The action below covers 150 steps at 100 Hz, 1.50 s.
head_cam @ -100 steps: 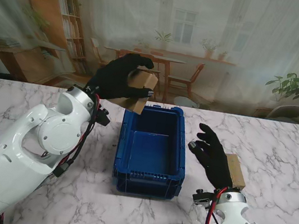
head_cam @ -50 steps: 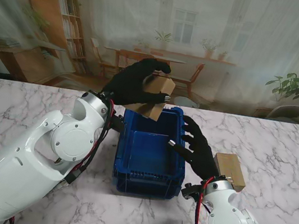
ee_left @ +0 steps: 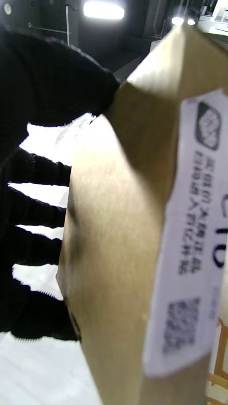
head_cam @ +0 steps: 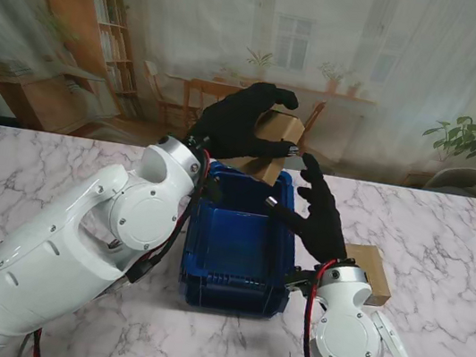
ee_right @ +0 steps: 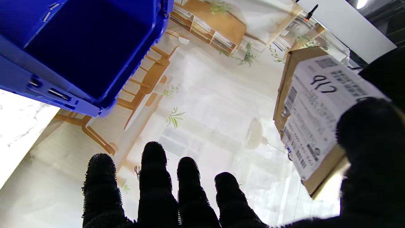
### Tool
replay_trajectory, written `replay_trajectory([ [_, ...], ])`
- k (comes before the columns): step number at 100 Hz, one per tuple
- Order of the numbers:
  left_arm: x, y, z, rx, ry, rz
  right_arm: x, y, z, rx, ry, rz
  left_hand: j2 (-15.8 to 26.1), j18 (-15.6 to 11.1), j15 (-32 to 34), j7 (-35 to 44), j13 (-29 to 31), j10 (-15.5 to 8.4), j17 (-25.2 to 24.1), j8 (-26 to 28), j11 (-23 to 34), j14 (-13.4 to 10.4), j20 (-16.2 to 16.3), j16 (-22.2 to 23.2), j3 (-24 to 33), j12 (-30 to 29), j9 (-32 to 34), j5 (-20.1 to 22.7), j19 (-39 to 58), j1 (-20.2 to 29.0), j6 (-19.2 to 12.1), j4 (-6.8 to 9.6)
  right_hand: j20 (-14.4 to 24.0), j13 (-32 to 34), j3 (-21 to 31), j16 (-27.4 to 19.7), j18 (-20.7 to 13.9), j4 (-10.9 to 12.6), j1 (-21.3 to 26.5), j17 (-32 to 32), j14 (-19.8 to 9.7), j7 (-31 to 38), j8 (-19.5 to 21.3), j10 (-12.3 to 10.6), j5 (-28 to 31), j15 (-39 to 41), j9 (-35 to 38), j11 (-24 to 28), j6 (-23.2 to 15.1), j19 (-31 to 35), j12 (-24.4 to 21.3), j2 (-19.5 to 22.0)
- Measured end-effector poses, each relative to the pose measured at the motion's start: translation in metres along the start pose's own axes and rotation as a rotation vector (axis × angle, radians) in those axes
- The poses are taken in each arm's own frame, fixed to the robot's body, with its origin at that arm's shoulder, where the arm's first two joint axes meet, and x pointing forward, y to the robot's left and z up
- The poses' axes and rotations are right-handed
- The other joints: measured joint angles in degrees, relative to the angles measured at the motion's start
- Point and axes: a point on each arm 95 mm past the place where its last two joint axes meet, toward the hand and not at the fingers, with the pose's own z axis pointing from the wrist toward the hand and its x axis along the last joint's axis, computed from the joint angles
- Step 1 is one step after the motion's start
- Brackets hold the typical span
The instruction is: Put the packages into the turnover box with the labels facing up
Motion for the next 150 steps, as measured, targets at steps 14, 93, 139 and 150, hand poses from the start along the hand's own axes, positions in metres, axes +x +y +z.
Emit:
replay_trajectory([
  [14, 0.003, 0.001, 0.004, 0.0, 0.006, -0.036, 0.011, 0.0, 0.002, 0.0, 0.02, 0.001, 0.0, 0.0, 0.3, 0.2, 0.0, 0.0, 0.1, 0.0, 0.0, 0.0, 0.0, 0.0, 0.0, 0.0, 0.0, 0.0, 0.0, 0.0, 0.0, 0.0, 0.0, 0.0, 0.0, 0.0, 0.0, 0.0, 0.0, 0.0, 0.0, 0.0, 0.9, 0.1, 0.0, 0.0, 0.0, 0.0, 1.4, 0.0, 0.0, 0.0],
  [93, 0.003, 0.029, 0.016, -0.028, -0.004, -0.014, 0.037, -0.01, 0.017, 0.046, -0.027, 0.14, 1.1, 0.2, 0.6, 0.3, 0.0, 0.0, 0.3, -0.7, 0.7, 0.0, 0.1, 0.0, 0.0, 0.0, 0.0, 0.0, 0.0, 0.0, 0.0, -0.01, 0.0, 0.0, -2.8, 0.0, 0.0, 0.0, -1.2, -2.1, 0.3, 21.9, 13.9, 0.8, 2.3, 0.0, 0.0, -1.5, 5.2, 0.2, -0.1, 6.9],
  [139, 0.002, 0.035, 0.009, -0.025, 0.011, -0.006, 0.038, -0.012, 0.02, 0.004, -0.056, 0.138, 2.4, 2.9, 0.6, 0.3, -0.1, 0.0, 0.3, -1.4, 0.7, 0.2, 0.6, 0.0, 0.0, 0.0, 0.0, 0.0, 0.0, 1.7, 0.0, -0.09, -0.6, 3.2, 1.2, 0.0, 0.1, 2.5, 10.9, -1.7, 0.3, 45.9, 16.2, 1.6, 9.8, 2.6, 10.6, 12.5, 5.0, 0.3, 5.7, 10.5],
  [150, 0.002, 0.036, 0.005, -0.025, 0.021, -0.004, 0.038, -0.012, 0.02, -0.014, -0.065, 0.138, 2.5, 3.9, 0.6, 0.3, -0.1, 0.0, 0.8, -1.6, 0.7, 0.6, 0.5, -0.2, 0.0, 0.0, 0.0, 0.0, 0.0, 3.0, 0.0, -1.31, -0.6, 5.5, 3.3, 0.0, 0.5, 0.9, 14.0, 0.0, 0.4, 48.2, 8.1, 2.2, 13.0, 4.2, 15.3, 12.6, 5.0, 0.3, 6.1, 10.3],
])
